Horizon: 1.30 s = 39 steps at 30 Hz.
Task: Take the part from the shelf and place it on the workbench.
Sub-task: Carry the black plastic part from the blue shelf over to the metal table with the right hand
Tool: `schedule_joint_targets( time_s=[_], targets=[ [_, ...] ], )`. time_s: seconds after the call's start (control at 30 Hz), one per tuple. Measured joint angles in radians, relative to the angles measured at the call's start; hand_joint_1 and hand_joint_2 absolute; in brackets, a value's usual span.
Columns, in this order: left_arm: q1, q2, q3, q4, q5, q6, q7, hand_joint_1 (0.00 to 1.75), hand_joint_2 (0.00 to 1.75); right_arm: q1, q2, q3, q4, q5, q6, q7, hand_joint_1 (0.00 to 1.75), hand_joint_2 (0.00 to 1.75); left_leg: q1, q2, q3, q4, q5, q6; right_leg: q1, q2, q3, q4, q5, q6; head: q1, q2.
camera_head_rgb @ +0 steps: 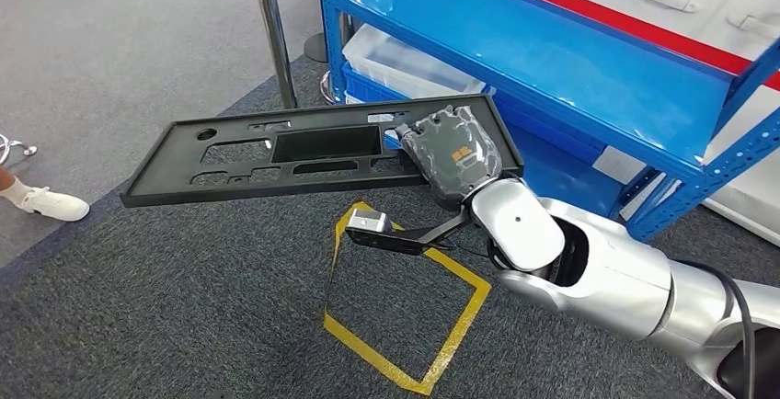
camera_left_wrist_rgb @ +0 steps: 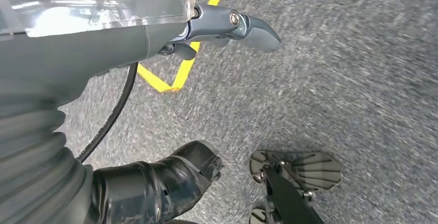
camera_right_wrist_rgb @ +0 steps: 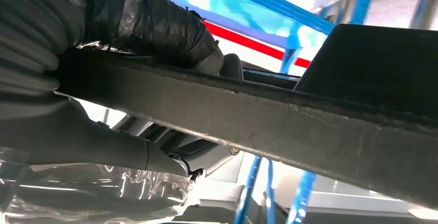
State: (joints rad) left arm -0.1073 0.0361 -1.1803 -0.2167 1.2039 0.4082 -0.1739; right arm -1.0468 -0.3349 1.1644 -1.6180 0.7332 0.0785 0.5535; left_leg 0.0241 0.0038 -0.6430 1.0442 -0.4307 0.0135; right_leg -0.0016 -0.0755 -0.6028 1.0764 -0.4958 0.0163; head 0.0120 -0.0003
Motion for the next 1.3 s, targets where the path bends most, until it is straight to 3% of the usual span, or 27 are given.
schedule_joint_targets(
  time_s=[0.07,0.1,0.13,0.17,0.2,0.27,0.33,0.37,0.43,0.47,0.5,0.57,0.63,0.67,0.7,0.77,0.8,0.87,0.93,0.97,1.03,1.1,1.13,1.17,1.2,1.23,1.3],
  targets=[
    [0.0,0.0,0.0,0.0,0.0,0.0,0.001,0.0,1.75,0.0,0.0,0.0,0.0,0.0,0.001,0.0,1.75,1.75,0.0,-0.02,-0.002,-0.003,0.005,0.008,-0.005,0.052,-0.049,0.113,-0.067,0.007,0.002,0.0],
    [-0.001,0.0,0.0,0.0,0.0,0.0,0.001,0.0,1.75,0.002,0.0,0.0,0.0,0.0,0.001,-0.001,1.75,1.75,-0.001,-0.032,-0.003,-0.003,0.006,0.01,-0.005,0.064,-0.08,0.18,-0.094,0.008,0.003,0.0],
    [-0.001,0.0,0.0,0.0,0.0,0.0,0.001,0.0,1.75,0.004,0.0,0.0,0.0,0.0,0.002,-0.001,1.75,1.75,-0.003,-0.045,-0.004,-0.003,0.007,0.011,-0.005,0.07,-0.102,0.224,-0.103,0.006,0.003,0.0],
    [-0.001,0.0,0.0,0.0,0.0,0.0,0.002,0.0,1.75,0.006,0.0,0.0,0.0,0.0,0.002,-0.001,1.75,1.75,-0.006,-0.06,-0.005,-0.003,0.008,0.012,-0.003,0.073,-0.108,0.232,-0.091,0.002,0.003,0.0],
    [0.0,0.0,0.0,0.0,0.0,-0.001,0.002,0.0,1.75,0.007,0.0,0.0,0.0,0.0,0.002,-0.001,1.75,1.75,-0.009,-0.075,-0.004,-0.003,0.009,0.012,0.0,0.08,-0.092,0.192,-0.057,-0.006,0.003,0.0],
    [0.0,-0.002,0.0,0.0,0.0,-0.001,0.003,0.0,1.75,0.005,0.0,0.0,0.0,0.0,0.002,-0.002,1.75,1.75,-0.01,-0.1,-0.004,-0.004,0.012,0.01,0.005,0.122,-0.029,0.054,0.017,-0.03,0.001,0.0],
    [-0.002,-0.004,0.0,0.0,0.0,-0.001,0.004,0.0,1.75,0.003,0.0,0.0,0.0,0.0,0.003,-0.002,1.75,1.75,-0.004,-0.12,-0.009,-0.006,0.017,0.003,0.007,0.161,0.008,-0.029,0.046,-0.046,0.0,0.0],
    [-0.002,-0.004,0.0,0.0,0.0,-0.001,0.005,0.0,1.75,0.002,0.0,0.0,0.0,0.0,0.003,-0.002,1.75,1.75,0.001,-0.131,-0.013,-0.008,0.021,-0.002,0.008,0.164,0.012,-0.039,0.044,-0.049,0.0,0.0],
    [-0.001,-0.004,0.0,0.0,0.0,-0.001,0.006,0.0,1.75,0.001,0.002,0.0,-0.001,0.0,0.004,-0.003,1.75,1.75,0.006,-0.15,-0.016,-0.017,0.028,-0.013,0.01,0.141,0.021,-0.059,0.051,-0.052,0.004,0.0],
    [0.0,-0.003,0.0,0.0,0.0,-0.001,0.007,0.0,1.75,0.001,0.004,0.0,0.0,0.0,0.004,-0.004,1.75,1.75,0.003,-0.137,-0.019,-0.017,0.026,-0.018,0.007,0.126,0.03,-0.077,0.057,-0.051,0.004,0.0],
    [0.0,-0.003,-0.001,0.0,0.0,-0.001,0.007,0.0,1.75,0.0,0.006,0.0,0.0,0.0,0.005,-0.005,1.75,1.75,-0.001,-0.111,-0.028,-0.002,0.014,-0.023,0.004,0.11,0.04,-0.096,0.063,-0.052,0.002,0.0],
    [-0.001,-0.004,-0.001,0.0,0.0,-0.002,0.008,0.0,1.75,0.0,0.008,0.0,0.0,0.0,0.006,-0.005,1.75,1.75,-0.004,-0.042,-0.071,0.085,-0.038,-0.034,0.001,0.078,0.049,-0.114,0.07,-0.051,-0.001,0.0],
    [-0.003,-0.003,-0.001,0.0,0.0,-0.002,0.008,0.0,1.75,0.002,0.008,0.001,0.001,0.0,0.007,-0.005,1.75,1.75,0.002,-0.016,-0.124,0.197,-0.082,-0.046,0.0,0.048,0.045,-0.108,0.067,-0.049,-0.002,0.0],
    [-0.003,-0.003,-0.001,0.0,0.0,-0.002,0.008,0.0,1.75,0.004,0.008,0.002,0.001,0.0,0.007,-0.006,1.75,1.75,0.004,-0.011,-0.133,0.219,-0.082,-0.053,-0.002,0.032,0.043,-0.102,0.063,-0.046,-0.002,0.0],
    [-0.003,-0.002,-0.002,0.0,-0.001,-0.002,0.008,0.0,1.75,0.006,0.008,0.003,0.001,0.0,0.007,-0.006,1.75,1.75,0.007,-0.006,-0.123,0.205,-0.065,-0.059,-0.004,0.018,0.042,-0.095,0.057,-0.042,-0.002,0.0],
    [-0.002,0.0,-0.002,0.0,-0.002,-0.001,0.008,0.0,1.75,0.008,0.008,0.005,0.001,0.0,0.006,-0.008,1.75,1.75,0.009,0.025,-0.062,0.095,-0.014,-0.07,-0.01,-0.008,0.038,-0.075,0.043,-0.027,-0.002,0.0],
    [-0.002,-0.001,-0.002,0.0,-0.002,-0.001,0.008,0.0,1.75,0.007,0.008,0.005,0.001,0.0,0.006,-0.008,1.75,1.75,0.008,0.04,-0.036,0.045,0.002,-0.067,-0.008,-0.019,0.034,-0.062,0.034,-0.018,-0.003,0.0],
    [-0.004,-0.002,-0.003,0.0,-0.002,-0.001,0.008,0.0,1.75,0.006,0.008,0.005,0.0,-0.001,0.006,-0.007,1.75,1.75,0.004,0.049,-0.018,0.009,0.003,-0.046,-0.001,-0.035,0.029,-0.045,0.022,-0.005,-0.001,0.0],
    [-0.003,-0.002,-0.004,0.0,-0.003,-0.001,0.009,0.0,1.75,0.005,0.01,0.005,0.0,-0.001,0.006,-0.008,1.75,1.75,0.003,0.025,-0.023,0.014,0.003,-0.021,-0.001,-0.049,0.031,-0.042,0.017,0.002,0.003,0.0],
    [-0.002,-0.001,-0.005,0.0,-0.003,-0.001,0.009,0.0,1.75,0.005,0.011,0.005,0.0,-0.001,0.006,-0.009,1.75,1.75,0.003,0.014,-0.024,0.011,0.005,-0.014,-0.004,-0.038,0.032,-0.037,0.01,0.006,0.004,0.0],
    [-0.002,-0.001,-0.006,0.0,-0.003,0.0,0.009,0.0,1.75,0.005,0.012,0.005,0.0,-0.001,0.006,-0.009,1.75,1.75,0.005,-0.005,-0.024,0.005,0.011,0.0,-0.012,0.015,0.013,0.014,-0.033,0.012,0.005,0.0],
    [-0.003,0.0,-0.006,0.0,-0.003,0.0,0.01,0.0,1.75,0.007,0.012,0.005,0.0,-0.001,0.007,-0.009,1.75,1.75,0.004,-0.026,-0.026,0.001,0.016,0.007,-0.014,0.064,-0.041,0.137,-0.1,0.012,0.005,0.0],
    [-0.003,0.0,-0.006,0.0,-0.003,-0.001,0.01,0.0,1.75,0.01,0.011,0.005,0.0,-0.001,0.008,-0.009,1.75,1.75,0.003,-0.039,-0.027,0.001,0.018,0.009,-0.013,0.071,-0.07,0.197,-0.122,0.011,0.005,0.0],
    [-0.003,0.0,-0.006,0.0,-0.003,-0.001,0.01,0.0,1.75,0.013,0.011,0.005,0.0,-0.001,0.008,-0.009,1.75,1.75,0.001,-0.052,-0.027,0.001,0.019,0.01,-0.012,0.074,-0.088,0.233,-0.126,0.009,0.005,0.0],
    [-0.003,-0.001,-0.007,0.0,-0.003,-0.001,0.01,0.0,1.75,0.016,0.011,0.005,0.0,-0.001,0.009,-0.009,1.75,1.75,0.0,-0.067,-0.027,0.001,0.019,0.011,-0.011,0.075,-0.089,0.23,-0.109,0.004,0.005,0.0],
    [-0.003,-0.001,-0.007,0.0,-0.003,-0.001,0.01,0.0,1.75,0.017,0.011,0.005,0.0,-0.001,0.01,-0.01,1.75,1.75,-0.002,-0.082,-0.026,0.001,0.02,0.011,-0.009,0.081,-0.073,0.189,-0.074,-0.003,0.005,0.0],
    [-0.002,-0.002,-0.007,0.0,-0.003,-0.001,0.01,0.0,1.75,0.016,0.011,0.005,0.0,-0.001,0.012,-0.01,1.75,1.75,-0.002,-0.109,-0.027,0.0,0.023,0.008,-0.007,0.127,-0.019,0.06,-0.001,-0.021,0.003,0.0]
  ],
)
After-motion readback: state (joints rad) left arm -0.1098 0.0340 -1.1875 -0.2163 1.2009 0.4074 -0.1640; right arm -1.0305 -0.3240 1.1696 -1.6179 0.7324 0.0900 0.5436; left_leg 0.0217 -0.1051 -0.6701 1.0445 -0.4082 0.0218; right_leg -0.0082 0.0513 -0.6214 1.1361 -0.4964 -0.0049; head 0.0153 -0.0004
